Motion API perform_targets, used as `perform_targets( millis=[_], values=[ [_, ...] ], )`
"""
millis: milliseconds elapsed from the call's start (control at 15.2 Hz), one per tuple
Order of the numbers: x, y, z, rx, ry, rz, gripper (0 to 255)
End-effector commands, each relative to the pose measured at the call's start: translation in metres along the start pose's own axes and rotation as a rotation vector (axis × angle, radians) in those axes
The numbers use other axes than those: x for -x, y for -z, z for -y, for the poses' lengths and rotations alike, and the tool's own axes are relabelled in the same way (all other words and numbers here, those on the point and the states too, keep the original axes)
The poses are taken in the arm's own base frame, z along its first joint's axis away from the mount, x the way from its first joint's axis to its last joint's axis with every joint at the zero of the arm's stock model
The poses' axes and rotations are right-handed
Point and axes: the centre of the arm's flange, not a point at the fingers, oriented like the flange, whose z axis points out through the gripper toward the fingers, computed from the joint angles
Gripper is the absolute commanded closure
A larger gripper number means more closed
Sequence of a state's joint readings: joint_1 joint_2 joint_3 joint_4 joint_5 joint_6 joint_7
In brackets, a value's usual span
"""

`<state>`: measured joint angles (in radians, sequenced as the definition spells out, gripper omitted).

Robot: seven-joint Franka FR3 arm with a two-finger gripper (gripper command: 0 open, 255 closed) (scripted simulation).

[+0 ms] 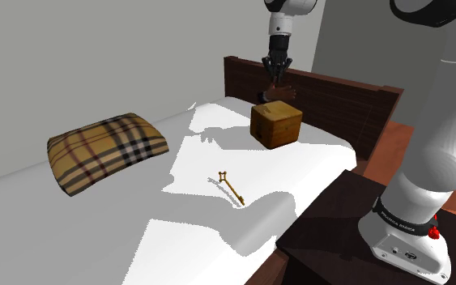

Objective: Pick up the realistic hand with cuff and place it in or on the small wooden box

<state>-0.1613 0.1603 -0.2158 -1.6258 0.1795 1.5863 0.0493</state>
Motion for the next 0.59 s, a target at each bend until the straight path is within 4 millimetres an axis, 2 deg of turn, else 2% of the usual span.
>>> perform_targets(
  millis=[0,66,396,528],
  values=[
    [0.0,0.0,0.0,0.0,0.0,0.0,255],
    [0.0,0.0,0.0,0.0,0.0,0.0,0],
    [0.0,0.0,0.0,0.0,0.0,0.0,0],
    [0.0,0.027,0.0,0.0,0.0,0.0,0]
  ],
)
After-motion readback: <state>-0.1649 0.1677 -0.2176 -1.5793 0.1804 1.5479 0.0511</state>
